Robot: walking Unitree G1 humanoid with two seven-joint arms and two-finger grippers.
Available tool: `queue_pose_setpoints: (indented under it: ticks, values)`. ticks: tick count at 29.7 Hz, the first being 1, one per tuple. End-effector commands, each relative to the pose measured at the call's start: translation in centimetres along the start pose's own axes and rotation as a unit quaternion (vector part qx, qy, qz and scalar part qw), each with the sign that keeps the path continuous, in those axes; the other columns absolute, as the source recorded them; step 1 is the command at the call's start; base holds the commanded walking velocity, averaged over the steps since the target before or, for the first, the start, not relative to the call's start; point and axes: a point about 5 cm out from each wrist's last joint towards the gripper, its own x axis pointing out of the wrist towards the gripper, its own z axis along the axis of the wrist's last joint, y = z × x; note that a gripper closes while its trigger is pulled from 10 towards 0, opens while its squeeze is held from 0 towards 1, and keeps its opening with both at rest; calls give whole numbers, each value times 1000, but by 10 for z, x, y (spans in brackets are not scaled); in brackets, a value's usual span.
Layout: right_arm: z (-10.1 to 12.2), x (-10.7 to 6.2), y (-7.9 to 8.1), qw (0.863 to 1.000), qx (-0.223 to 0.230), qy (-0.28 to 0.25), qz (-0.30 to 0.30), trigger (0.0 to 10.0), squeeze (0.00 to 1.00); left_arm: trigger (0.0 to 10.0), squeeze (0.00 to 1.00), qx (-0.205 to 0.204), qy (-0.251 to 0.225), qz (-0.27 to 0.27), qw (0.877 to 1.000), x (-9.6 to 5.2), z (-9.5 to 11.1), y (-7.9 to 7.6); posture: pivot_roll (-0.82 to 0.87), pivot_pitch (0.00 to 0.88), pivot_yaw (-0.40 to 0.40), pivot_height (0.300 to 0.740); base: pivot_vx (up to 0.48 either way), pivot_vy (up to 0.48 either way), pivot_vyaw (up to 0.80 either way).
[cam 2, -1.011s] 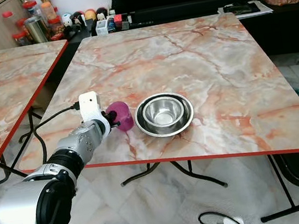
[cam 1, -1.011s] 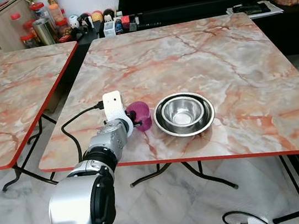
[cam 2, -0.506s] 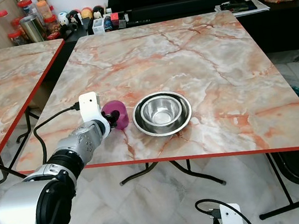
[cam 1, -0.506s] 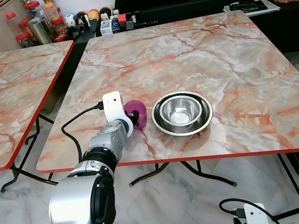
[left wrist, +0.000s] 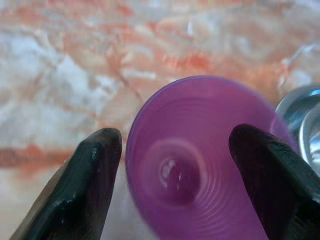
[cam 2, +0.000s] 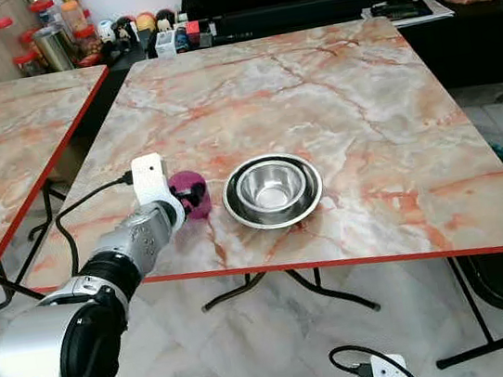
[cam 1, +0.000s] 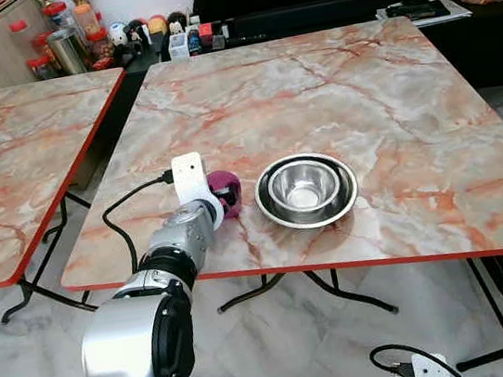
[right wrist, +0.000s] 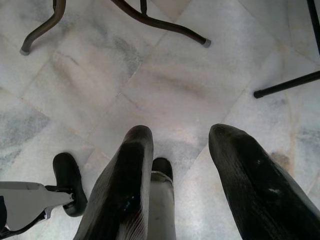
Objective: Setting the table
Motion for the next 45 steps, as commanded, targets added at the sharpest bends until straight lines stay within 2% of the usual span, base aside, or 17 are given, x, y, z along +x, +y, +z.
queue_pose_setpoints:
  ticks: [1,15,16,17,18,21,23,25,30,31,33,35,39,41,42,43,45]
  values:
    - [-5,-1,4,1000,1,10,3,10000,0,10000,0,10,-24,2,1000,0,14,4,-93,37,105,740,0,0,0]
    - [-5,-1,9,1000,2,13,8,10000,0,10000,0,39,-60,11,997,-2,31,13,-78,34,108,740,0,0,0]
    - [-4,0,10,1000,3,13,8,10000,0,10000,0,43,-77,11,996,-3,38,14,-78,29,107,740,0,0,0]
    - [-3,0,10,1000,3,14,8,10000,0,10000,0,43,-118,8,992,-5,50,15,-78,22,106,740,0,0,0]
    - [-3,0,10,1000,3,14,8,10000,0,10000,0,43,-118,8,992,-5,50,15,-78,22,106,740,0,0,0]
    - [-2,1,9,1000,4,15,6,10000,0,10000,0,44,-197,15,979,-13,70,24,-80,0,100,740,0,0,0]
    - [2,3,8,1000,5,16,5,10000,0,10000,0,53,-249,39,966,-21,79,38,-78,0,89,740,0,0,0]
    - [4,3,7,1000,5,16,4,10000,0,10000,0,63,-268,55,960,-27,80,48,-77,0,87,740,0,0,0]
    - [14,7,4,1000,3,12,3,10000,0,10000,0,90,-310,136,937,-49,74,96,-49,0,56,740,0,0,0]
    - [19,9,5,1000,-1,9,6,10000,0,10000,0,113,-311,180,926,-60,68,119,-32,0,43,740,0,0,0]
    - [25,11,6,1000,-5,5,10,10000,0,10000,0,132,-306,222,916,-71,61,140,-20,0,33,740,0,0,0]
    - [31,12,8,1000,-7,1,12,10000,0,10000,0,149,-298,268,904,-83,54,161,-4,0,24,740,0,0,0]
    - [40,15,12,1000,-11,-7,18,10000,0,10000,0,194,-263,368,871,-109,35,201,13,0,18,740,0,0,0]
    - [43,16,14,1000,-12,-9,20,10000,0,10000,0,217,-242,405,855,-120,25,216,20,0,16,740,0,0,0]
    - [43,16,14,1000,-12,-9,20,10000,0,10000,0,217,-242,405,855,-120,25,216,20,0,16,740,0,0,0]
    - [44,16,15,1000,-10,-8,21,10000,0,10000,0,249,-192,451,835,-133,6,236,23,0,19,740,0,0,0]
    - [42,16,16,1000,-9,-5,21,10000,0,10000,0,262,-141,482,824,-142,-11,251,24,0,24,740,0,0,0]
